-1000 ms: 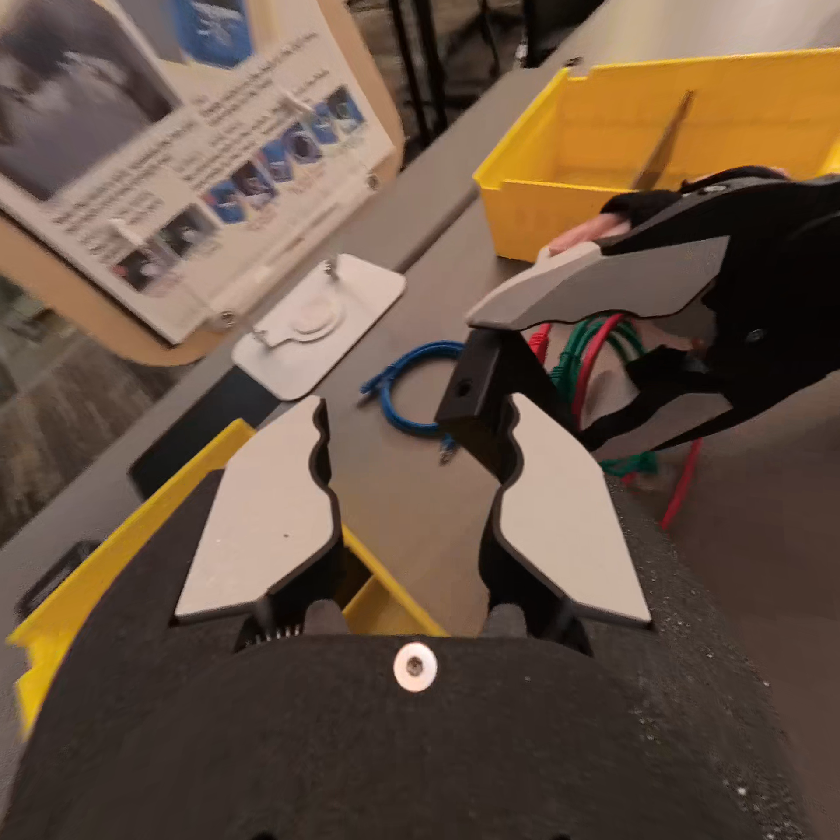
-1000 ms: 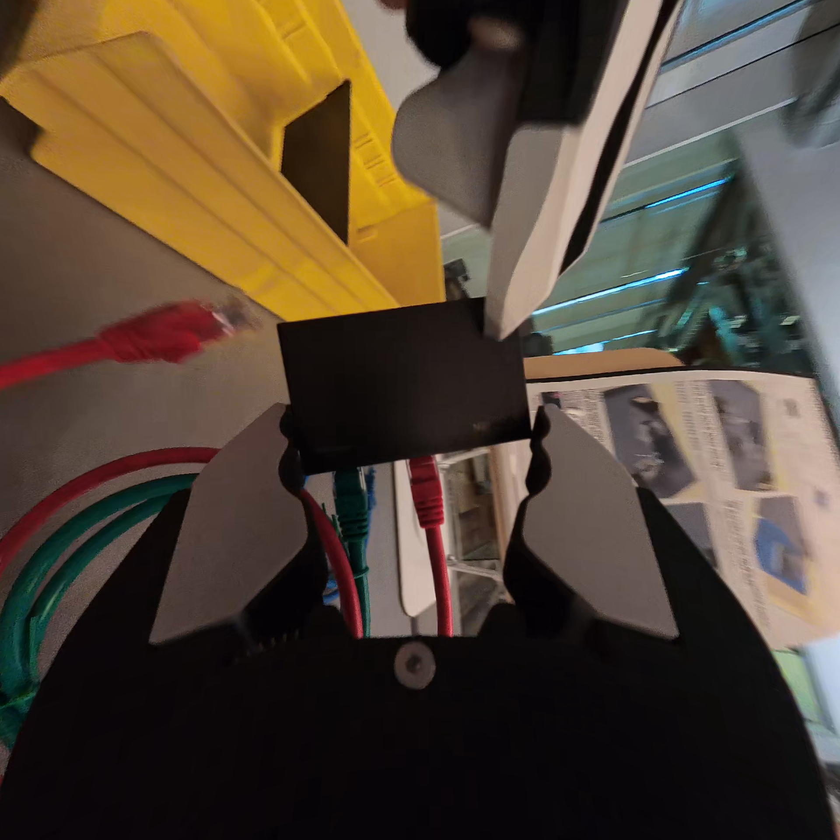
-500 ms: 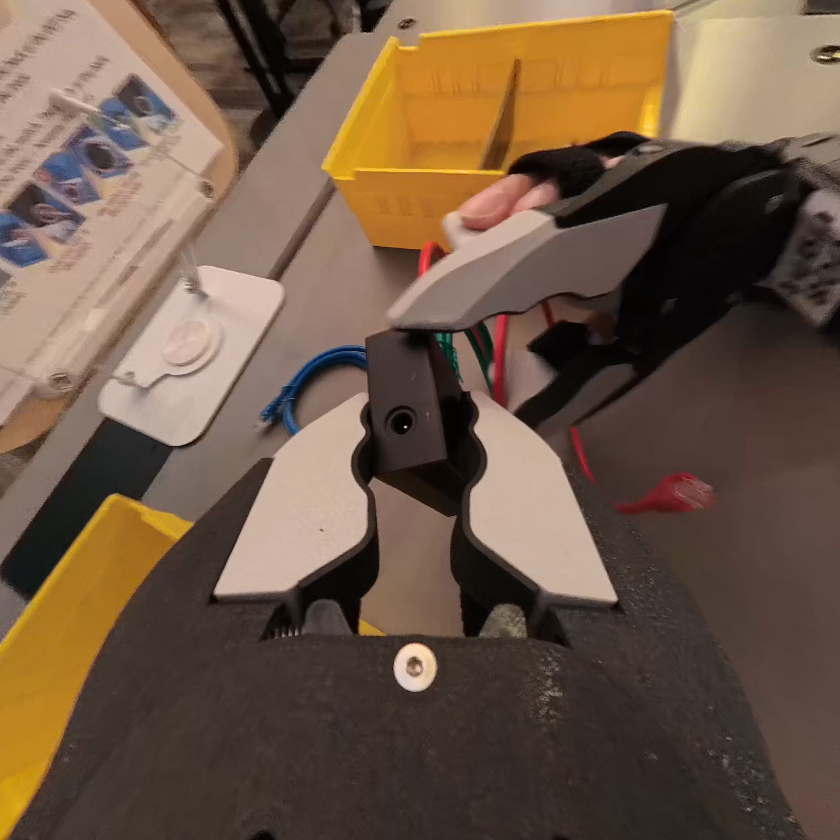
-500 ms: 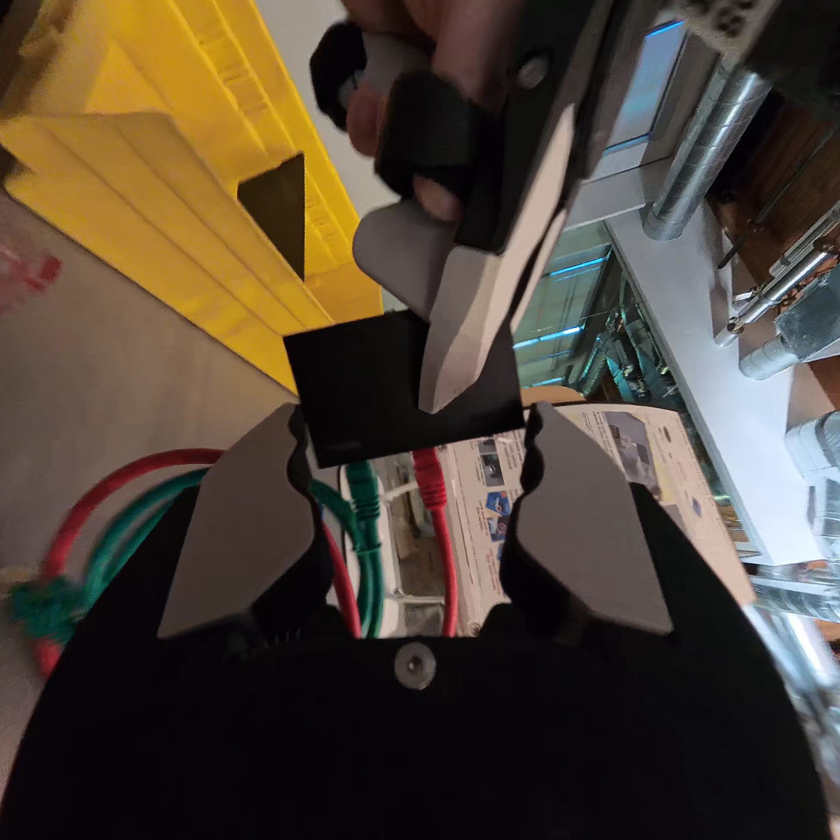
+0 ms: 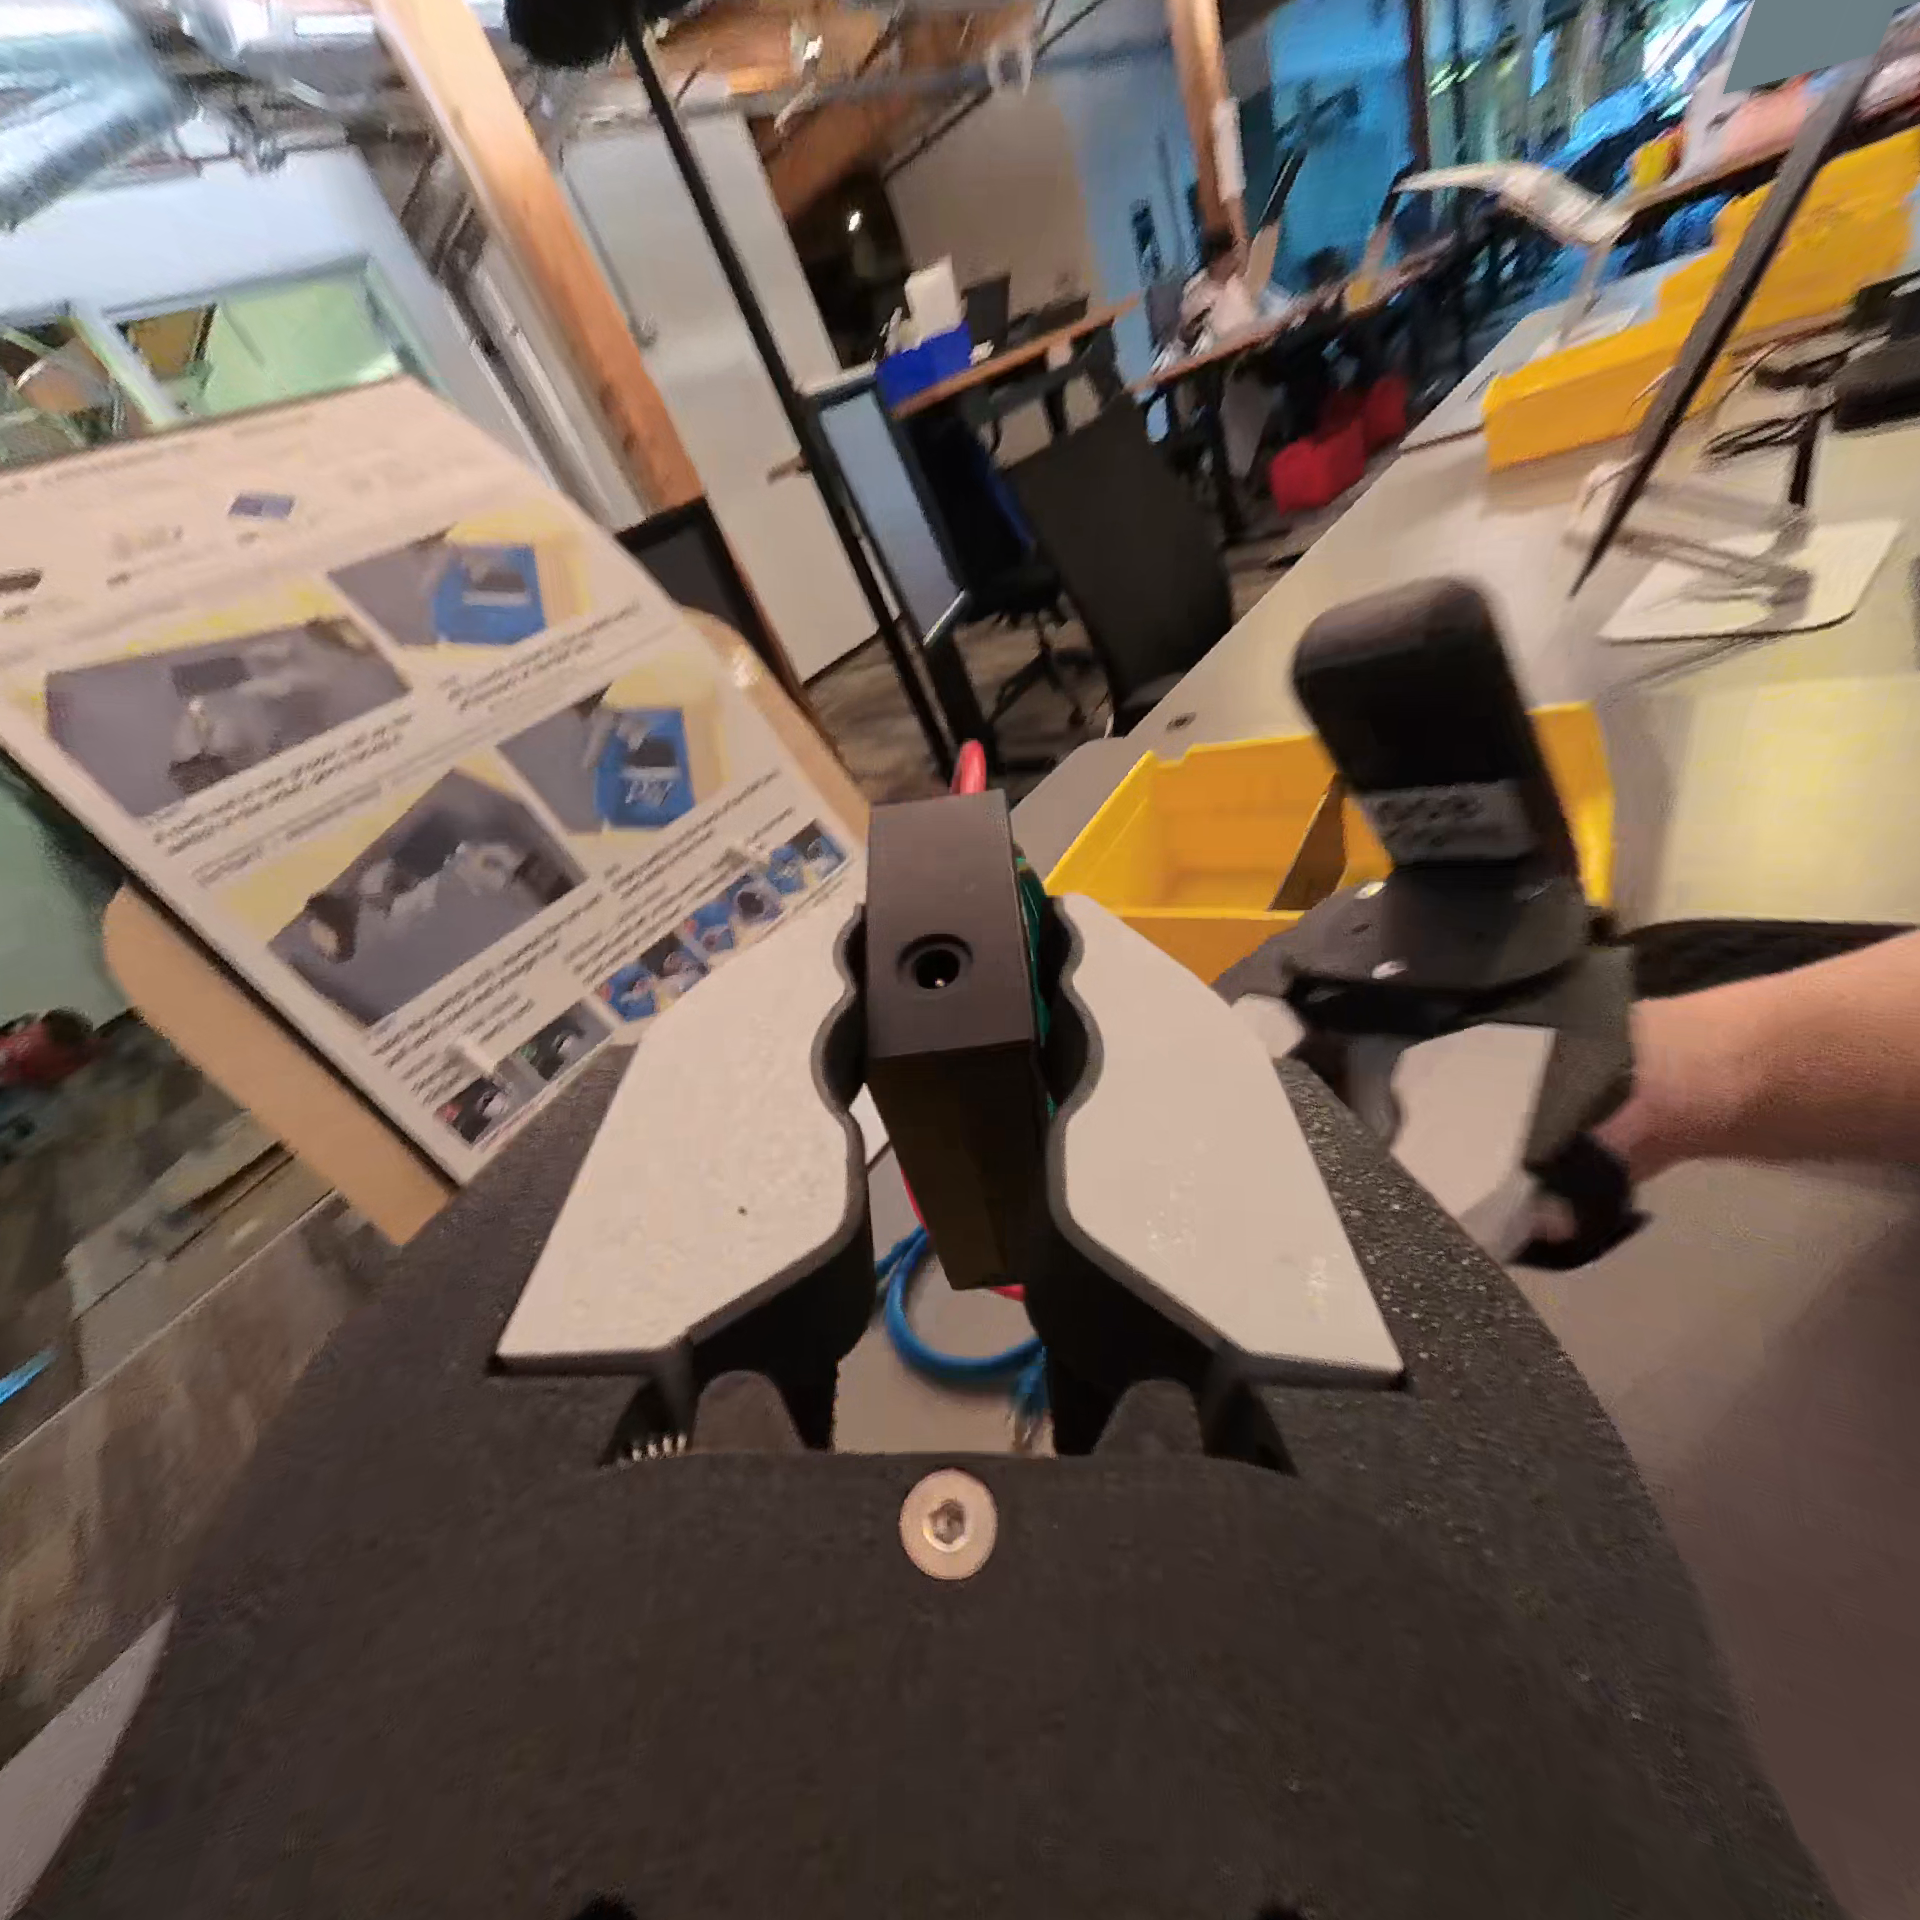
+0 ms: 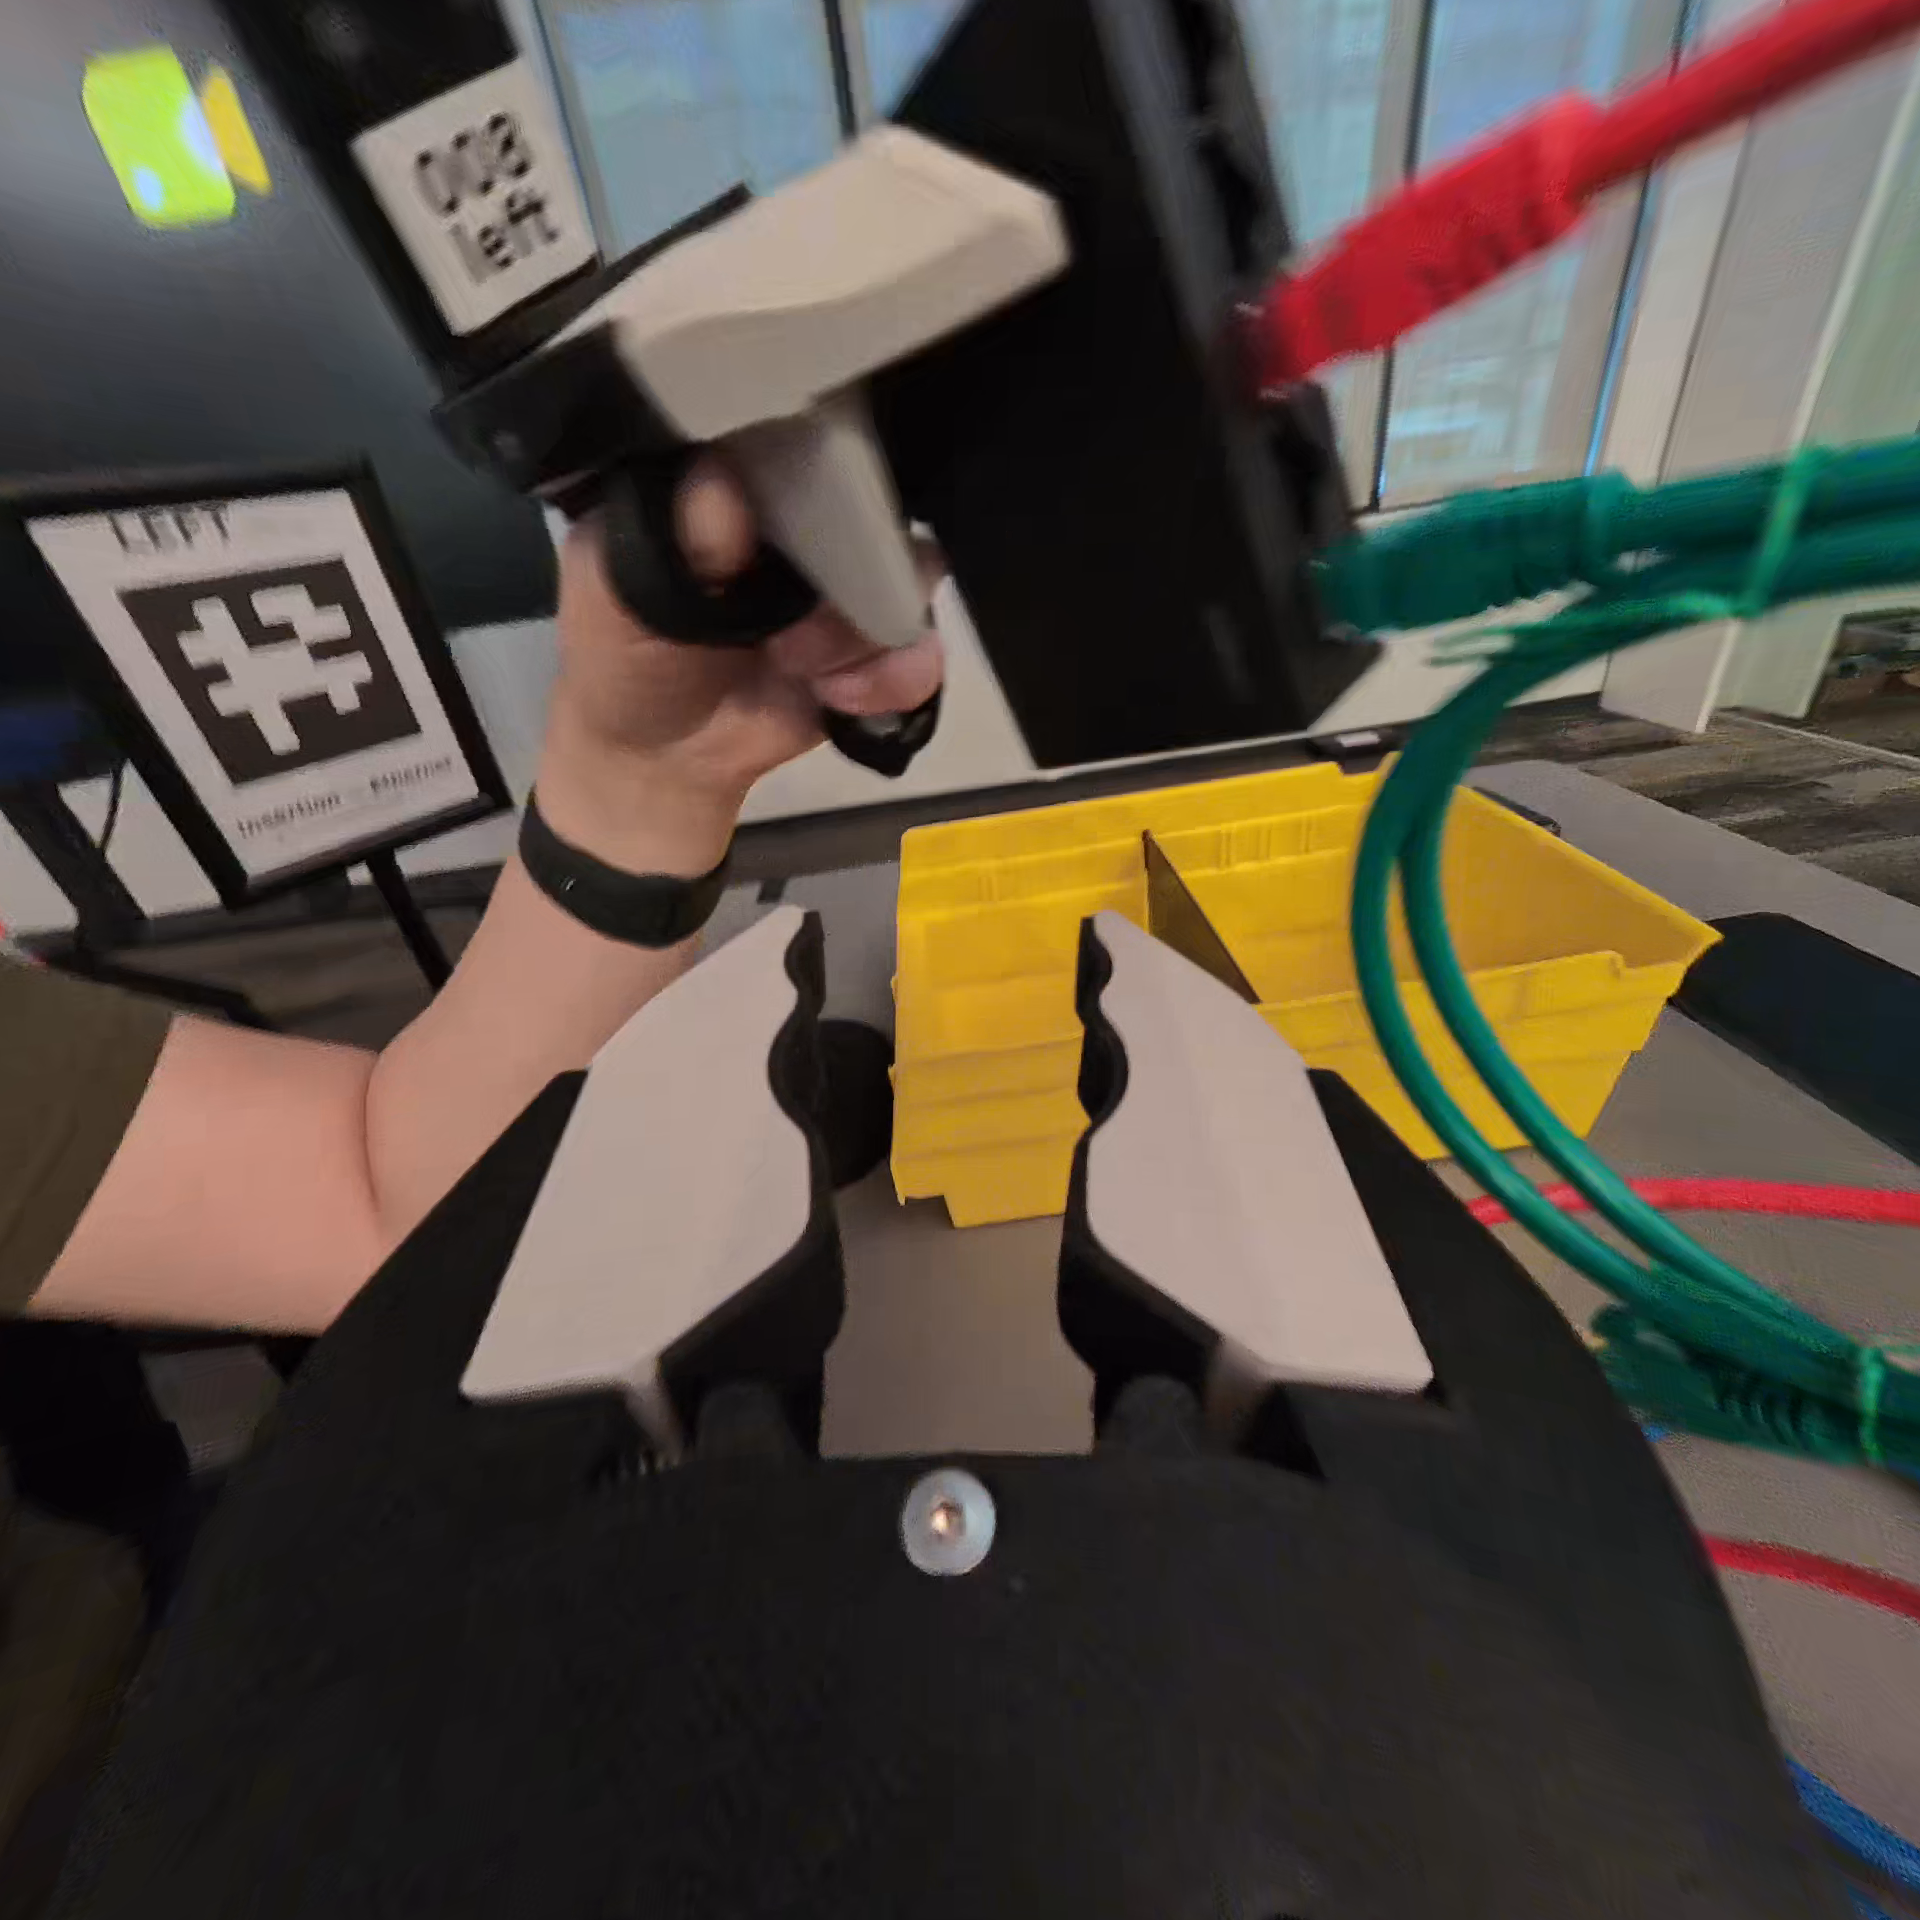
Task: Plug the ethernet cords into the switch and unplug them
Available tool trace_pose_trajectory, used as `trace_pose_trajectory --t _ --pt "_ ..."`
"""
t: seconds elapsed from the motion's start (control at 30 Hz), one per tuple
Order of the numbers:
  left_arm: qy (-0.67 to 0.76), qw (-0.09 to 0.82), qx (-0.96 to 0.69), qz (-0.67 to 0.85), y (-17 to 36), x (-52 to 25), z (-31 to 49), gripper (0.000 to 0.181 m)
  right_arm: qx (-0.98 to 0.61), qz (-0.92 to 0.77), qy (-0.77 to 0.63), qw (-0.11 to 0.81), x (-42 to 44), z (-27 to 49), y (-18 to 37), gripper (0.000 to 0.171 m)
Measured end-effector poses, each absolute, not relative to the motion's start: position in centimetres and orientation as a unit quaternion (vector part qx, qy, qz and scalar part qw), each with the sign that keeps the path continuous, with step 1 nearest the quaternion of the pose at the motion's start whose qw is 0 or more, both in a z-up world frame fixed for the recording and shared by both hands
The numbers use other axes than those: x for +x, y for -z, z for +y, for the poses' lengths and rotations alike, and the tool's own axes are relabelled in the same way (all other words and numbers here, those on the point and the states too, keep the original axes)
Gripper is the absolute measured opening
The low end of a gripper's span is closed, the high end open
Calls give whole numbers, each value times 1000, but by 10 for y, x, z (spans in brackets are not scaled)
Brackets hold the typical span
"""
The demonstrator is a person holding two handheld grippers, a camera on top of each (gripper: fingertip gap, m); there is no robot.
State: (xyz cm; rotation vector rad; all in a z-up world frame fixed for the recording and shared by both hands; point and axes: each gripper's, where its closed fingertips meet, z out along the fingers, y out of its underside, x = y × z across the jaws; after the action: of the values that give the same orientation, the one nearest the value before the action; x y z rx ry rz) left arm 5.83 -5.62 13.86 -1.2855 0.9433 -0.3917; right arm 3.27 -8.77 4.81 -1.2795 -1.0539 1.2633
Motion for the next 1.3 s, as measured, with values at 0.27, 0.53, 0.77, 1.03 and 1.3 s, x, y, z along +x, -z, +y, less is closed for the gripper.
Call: trace_pose_trajectory --t 0.27,0.53,0.77,1.03,1.3 --pt "246 696 -494 458 -154 108 -99 30 -442 -307 -655 530 66 -75 -88 56" --pt "321 683 -445 483 -156 119 -121 30 -337 -380 -586 631 95 -98 -111 36" --pt "253 666 -478 513 -143 89 -118 61 -356 -526 -446 631 94 -104 -102 31" --pt "6 636 -456 622 -99 91 -108 48 -358 -615 -276 646 96 -99 -86 32" --pt "-46 618 -410 670 -80 107 -105 32 -337 -643 -224 650 106 -94 -79 30"
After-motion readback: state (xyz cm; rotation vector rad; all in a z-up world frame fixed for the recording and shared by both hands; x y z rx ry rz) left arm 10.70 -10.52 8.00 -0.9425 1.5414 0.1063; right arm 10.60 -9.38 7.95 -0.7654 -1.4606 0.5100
